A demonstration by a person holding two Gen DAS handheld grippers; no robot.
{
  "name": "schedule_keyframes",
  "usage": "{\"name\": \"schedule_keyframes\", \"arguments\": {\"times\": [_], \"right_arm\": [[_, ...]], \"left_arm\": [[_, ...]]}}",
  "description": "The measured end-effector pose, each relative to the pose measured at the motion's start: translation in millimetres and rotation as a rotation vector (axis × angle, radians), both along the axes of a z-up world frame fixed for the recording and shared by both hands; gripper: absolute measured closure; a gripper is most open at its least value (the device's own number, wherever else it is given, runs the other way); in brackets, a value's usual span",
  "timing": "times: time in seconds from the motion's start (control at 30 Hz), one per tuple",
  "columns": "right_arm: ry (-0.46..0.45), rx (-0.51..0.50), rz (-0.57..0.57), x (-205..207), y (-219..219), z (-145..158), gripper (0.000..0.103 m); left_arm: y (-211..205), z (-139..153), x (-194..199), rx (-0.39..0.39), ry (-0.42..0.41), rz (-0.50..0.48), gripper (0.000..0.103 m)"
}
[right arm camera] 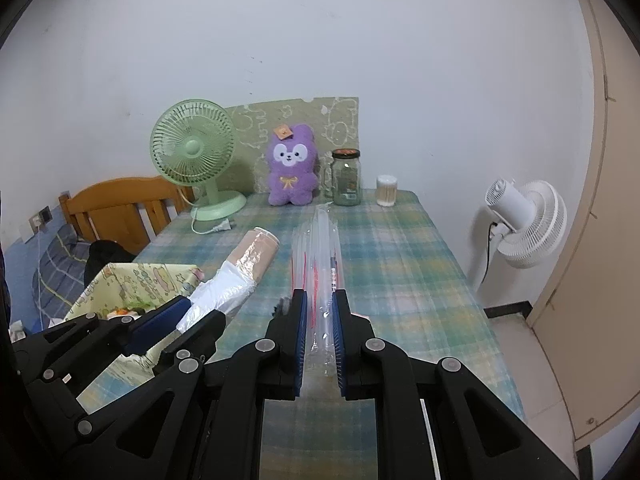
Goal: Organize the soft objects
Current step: 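Carry the rolled cloth and plastic bag toward the yellow storage box with both tools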
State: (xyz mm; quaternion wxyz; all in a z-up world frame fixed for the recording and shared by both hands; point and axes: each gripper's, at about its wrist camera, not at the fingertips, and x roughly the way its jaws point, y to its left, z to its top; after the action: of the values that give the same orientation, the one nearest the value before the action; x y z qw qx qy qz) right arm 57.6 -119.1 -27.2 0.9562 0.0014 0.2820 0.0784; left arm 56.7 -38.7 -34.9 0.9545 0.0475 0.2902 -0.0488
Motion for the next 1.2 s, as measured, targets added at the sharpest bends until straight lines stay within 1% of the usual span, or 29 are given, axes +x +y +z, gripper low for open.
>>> {"name": "schedule_keyframes", "arguments": {"times": [0.3,0.53,1.03,1.2], "right_arm": [[-0.015,0.0,0.035,11,31,7,0.088],[-0.013,-0.002,0.074,21,57,8,0.088],[0.023,-0.002,0.197,41,120,-10,0.088],[0.056,0.007,0.231,46,140,-21,0.088]], "left_arm": [[30,6,7,-0.004,-0.019,0.032,0.083],[53,4,12,-0.013,-0.015,0.067,0.083],[115,-16,25,-0.016,0.03,0.166,0.083],[132,-28,28,-0.014,0.06,0.196,0.082]]}}
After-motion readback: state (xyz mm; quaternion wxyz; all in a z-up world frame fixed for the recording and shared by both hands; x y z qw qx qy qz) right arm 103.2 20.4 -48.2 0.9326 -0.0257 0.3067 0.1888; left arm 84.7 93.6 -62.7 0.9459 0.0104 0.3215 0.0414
